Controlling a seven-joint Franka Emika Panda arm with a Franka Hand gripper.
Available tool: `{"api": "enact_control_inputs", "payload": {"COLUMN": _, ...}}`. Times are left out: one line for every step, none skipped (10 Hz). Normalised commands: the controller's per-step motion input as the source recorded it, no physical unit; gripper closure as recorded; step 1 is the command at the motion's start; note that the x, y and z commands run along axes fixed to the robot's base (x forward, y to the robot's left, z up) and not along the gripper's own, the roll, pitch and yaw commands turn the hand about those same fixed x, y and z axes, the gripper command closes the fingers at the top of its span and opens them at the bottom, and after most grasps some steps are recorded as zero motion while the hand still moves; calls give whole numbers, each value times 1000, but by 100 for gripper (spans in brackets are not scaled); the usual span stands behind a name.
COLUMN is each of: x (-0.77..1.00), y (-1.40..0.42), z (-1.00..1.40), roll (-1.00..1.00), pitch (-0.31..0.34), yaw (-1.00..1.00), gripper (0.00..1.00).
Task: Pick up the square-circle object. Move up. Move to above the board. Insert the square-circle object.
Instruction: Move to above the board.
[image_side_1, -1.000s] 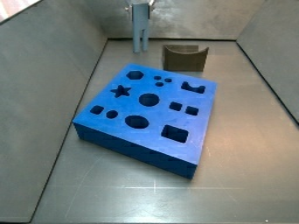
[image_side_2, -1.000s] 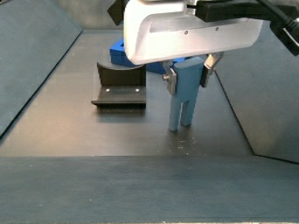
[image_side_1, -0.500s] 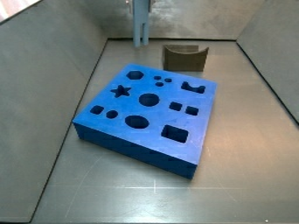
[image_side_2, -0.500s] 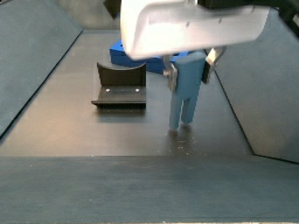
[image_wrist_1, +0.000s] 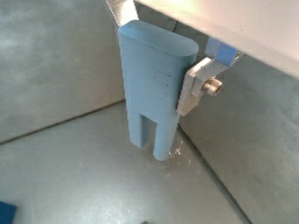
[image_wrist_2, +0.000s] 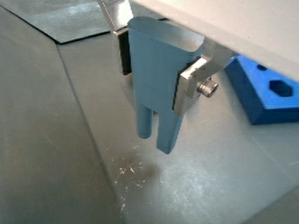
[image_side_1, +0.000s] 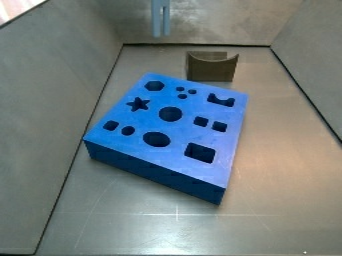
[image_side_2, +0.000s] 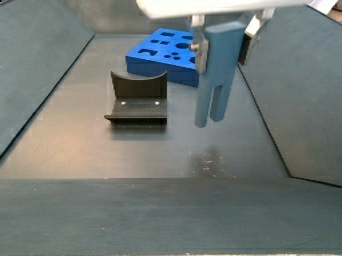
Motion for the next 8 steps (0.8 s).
{"api": "enact_control_inputs", "payload": {"x": 6, "y": 156, "z": 1000, "roll": -399, "pitch": 160, "yaw": -33, "gripper": 100}}
{"api": "enact_control_inputs", "payload": {"x": 12, "y": 141, "z": 1000, "roll": -300, "pitch": 114, "yaw": -34, "gripper": 100}}
{"api": "enact_control_inputs", "payload": {"x": 11, "y": 133, "z": 1000, "roll": -251, "pitch": 93, "yaw": -29, "gripper": 100}}
{"api": "enact_control_inputs", "payload": {"x": 11, "y": 120, "z": 1000, "roll": -184, "pitch": 63, "yaw": -26, "gripper": 100}}
{"api": "enact_control_inputs", "payload": {"x": 10, "y": 113, "z": 1000, "roll": -160, "pitch": 52, "yaw": -26, "gripper": 100}}
{"api": "enact_control_inputs", "payload": {"x": 16, "y": 99, "z": 905, "roll": -142, "pitch": 50, "yaw": -26, "gripper": 100}}
{"api": "enact_control_inputs", "payload": {"x": 21, "y": 70, "z": 727, "roll": -129, "pitch": 57, "yaw": -25, "gripper": 100}}
{"api": "enact_control_inputs", "payload": {"x": 21, "y": 46, "z": 490, "roll": -111, "pitch": 64, "yaw": -25, "gripper": 100}}
